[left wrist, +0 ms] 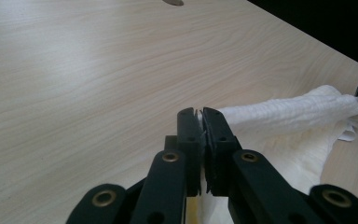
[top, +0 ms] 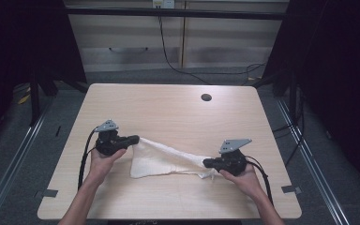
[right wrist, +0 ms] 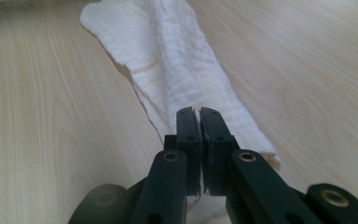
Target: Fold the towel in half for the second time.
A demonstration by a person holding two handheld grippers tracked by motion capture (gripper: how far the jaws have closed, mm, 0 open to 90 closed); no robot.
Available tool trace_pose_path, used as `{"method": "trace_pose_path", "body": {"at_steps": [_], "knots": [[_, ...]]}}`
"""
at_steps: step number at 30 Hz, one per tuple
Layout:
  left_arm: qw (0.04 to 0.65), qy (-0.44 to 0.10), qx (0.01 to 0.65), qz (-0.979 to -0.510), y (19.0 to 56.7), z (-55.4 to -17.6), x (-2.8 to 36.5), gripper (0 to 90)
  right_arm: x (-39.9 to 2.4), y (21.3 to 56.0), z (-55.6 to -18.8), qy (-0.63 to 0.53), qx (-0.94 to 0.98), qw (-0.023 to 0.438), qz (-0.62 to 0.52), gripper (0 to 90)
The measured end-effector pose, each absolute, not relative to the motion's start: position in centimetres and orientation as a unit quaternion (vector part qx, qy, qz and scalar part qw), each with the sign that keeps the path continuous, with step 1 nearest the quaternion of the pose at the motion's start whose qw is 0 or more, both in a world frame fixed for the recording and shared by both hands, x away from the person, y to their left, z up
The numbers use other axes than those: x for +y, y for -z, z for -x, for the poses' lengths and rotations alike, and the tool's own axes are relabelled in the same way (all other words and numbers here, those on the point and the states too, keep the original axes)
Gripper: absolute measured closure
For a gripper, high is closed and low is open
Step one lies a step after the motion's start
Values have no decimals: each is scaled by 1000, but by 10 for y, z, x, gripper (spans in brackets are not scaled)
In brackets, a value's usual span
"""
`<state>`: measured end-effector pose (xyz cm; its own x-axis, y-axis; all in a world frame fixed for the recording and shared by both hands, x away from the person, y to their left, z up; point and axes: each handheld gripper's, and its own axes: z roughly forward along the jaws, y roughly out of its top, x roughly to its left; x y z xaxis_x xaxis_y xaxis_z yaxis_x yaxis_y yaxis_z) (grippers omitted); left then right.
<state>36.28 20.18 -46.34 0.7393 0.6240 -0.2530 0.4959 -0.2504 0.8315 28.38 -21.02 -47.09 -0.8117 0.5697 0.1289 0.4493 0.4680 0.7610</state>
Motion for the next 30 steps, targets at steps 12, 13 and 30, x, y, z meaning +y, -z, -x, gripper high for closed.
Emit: {"method": "trace_pose_path", "body": {"at_steps": [12, 13, 30], "knots": [[498, -61, 348, -792, 464, -361, 198, 866, -210, 493, -289, -400, 860, 31, -315, 871], [499, -62, 346, -792, 463, -361, 197, 866, -209, 495, -289, -398, 861, 26, -317, 871], [516, -75, 295, -801, 441, -336, 183, 864, -210, 497, -303, -373, 859, 17, -352, 875]]}}
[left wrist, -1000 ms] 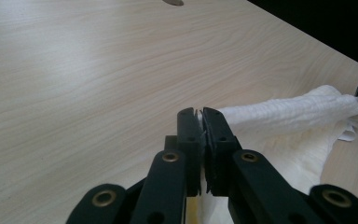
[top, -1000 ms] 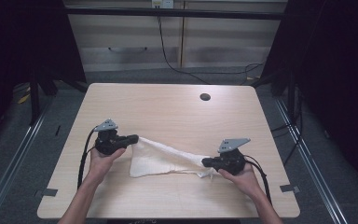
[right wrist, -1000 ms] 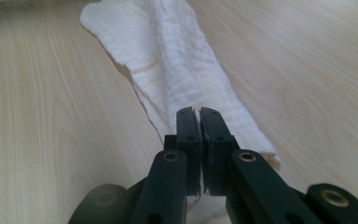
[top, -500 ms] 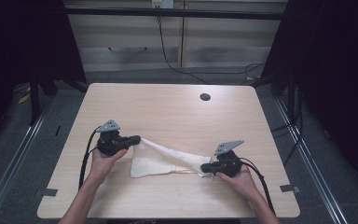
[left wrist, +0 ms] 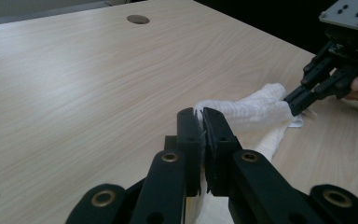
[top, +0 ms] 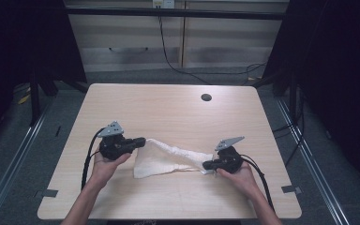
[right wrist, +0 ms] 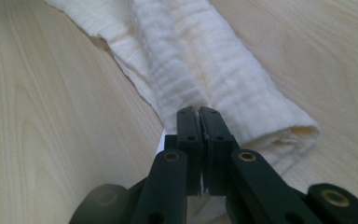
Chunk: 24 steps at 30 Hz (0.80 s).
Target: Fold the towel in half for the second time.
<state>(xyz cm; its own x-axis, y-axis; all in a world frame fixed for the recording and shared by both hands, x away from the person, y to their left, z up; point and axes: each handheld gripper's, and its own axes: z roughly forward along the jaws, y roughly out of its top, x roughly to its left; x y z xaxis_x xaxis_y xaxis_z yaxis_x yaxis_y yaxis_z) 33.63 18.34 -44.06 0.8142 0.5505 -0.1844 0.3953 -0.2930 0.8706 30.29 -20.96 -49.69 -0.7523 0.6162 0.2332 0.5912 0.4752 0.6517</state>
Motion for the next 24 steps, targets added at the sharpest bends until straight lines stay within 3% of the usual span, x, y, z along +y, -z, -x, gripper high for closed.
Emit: {"method": "trace_pose_path", "body": {"at_steps": [16, 24], "knots": [[471, -85, 239, -845, 443, -296, 180, 863, -208, 496, -300, -367, 857, 27, -361, 876], [436, -67, 227, -868, 464, -281, 179, 861, -208, 497, -299, -373, 855, 29, -360, 876]]}}
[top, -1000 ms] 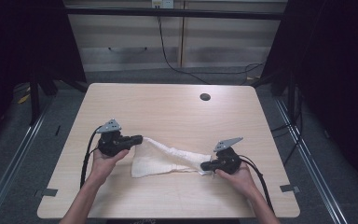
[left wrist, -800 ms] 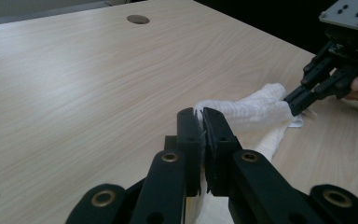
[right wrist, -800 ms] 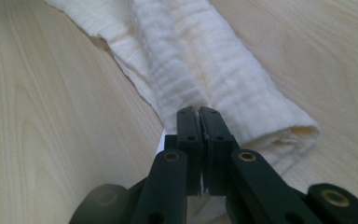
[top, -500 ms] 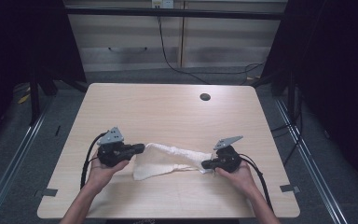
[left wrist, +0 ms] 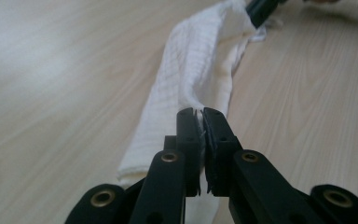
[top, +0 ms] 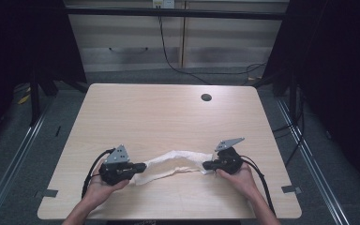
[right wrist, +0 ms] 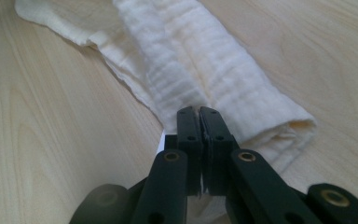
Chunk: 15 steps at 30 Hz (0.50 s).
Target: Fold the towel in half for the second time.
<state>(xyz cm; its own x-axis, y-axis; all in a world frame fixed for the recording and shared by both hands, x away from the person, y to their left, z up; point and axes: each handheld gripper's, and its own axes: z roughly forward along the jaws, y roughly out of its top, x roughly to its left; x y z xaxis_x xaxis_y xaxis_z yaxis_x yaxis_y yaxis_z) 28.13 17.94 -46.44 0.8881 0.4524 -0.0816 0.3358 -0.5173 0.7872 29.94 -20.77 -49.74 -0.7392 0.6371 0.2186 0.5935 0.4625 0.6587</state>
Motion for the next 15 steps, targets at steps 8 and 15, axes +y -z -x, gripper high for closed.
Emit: {"method": "trace_pose_path", "body": {"at_steps": [8, 15], "knots": [[400, -48, 227, -887, 489, -279, 181, 861, -208, 498, -299, -374, 855, 34, -357, 876], [394, -51, 235, -887, 495, -277, 185, 862, -217, 492, -289, -361, 856, 63, -365, 878]]}}
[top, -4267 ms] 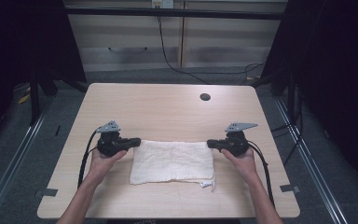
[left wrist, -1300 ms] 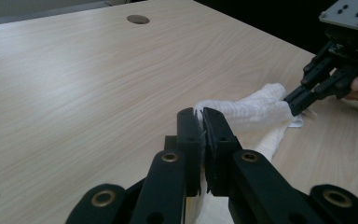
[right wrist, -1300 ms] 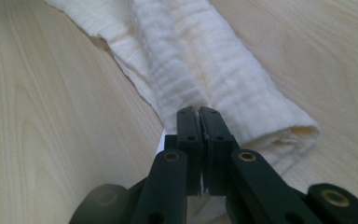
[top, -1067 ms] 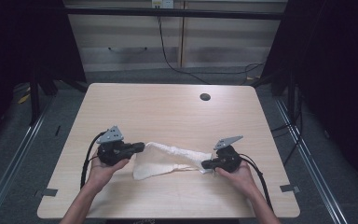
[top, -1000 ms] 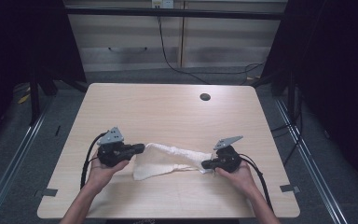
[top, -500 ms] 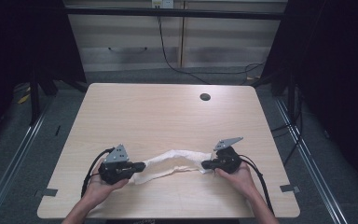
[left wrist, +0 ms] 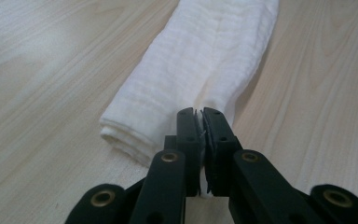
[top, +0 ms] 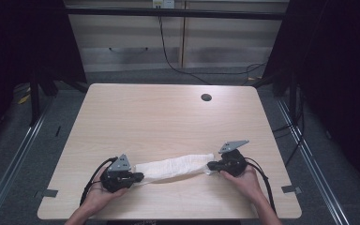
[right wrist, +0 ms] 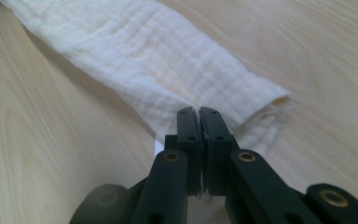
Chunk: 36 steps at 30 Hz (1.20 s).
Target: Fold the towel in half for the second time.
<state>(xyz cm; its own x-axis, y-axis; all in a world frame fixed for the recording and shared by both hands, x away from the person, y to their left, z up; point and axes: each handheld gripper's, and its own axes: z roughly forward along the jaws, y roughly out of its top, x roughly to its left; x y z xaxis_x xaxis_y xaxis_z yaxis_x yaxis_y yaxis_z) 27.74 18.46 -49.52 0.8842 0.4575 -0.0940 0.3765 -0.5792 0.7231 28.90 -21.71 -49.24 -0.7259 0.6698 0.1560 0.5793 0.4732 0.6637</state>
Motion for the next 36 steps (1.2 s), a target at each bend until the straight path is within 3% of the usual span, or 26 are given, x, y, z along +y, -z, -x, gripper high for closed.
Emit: {"method": "trace_pose_path", "body": {"at_steps": [6, 7, 22, 31, 36], "knots": [[397, -52, 238, -885, 497, -278, 184, 862, -225, 490, -278, -352, 856, 87, -369, 880], [399, -47, 241, -883, 498, -279, 185, 863, -228, 487, -272, -352, 857, 108, -362, 880], [412, -38, 267, -870, 500, -287, 188, 842, -233, 495, -251, -375, 848, 78, -365, 846], [443, -21, 273, -853, 483, -276, 194, 702, -235, 483, -245, -431, 823, 58, -365, 731], [454, -25, 305, -837, 474, -273, 206, 517, -240, 469, -241, -463, 802, 68, -371, 686]]}}
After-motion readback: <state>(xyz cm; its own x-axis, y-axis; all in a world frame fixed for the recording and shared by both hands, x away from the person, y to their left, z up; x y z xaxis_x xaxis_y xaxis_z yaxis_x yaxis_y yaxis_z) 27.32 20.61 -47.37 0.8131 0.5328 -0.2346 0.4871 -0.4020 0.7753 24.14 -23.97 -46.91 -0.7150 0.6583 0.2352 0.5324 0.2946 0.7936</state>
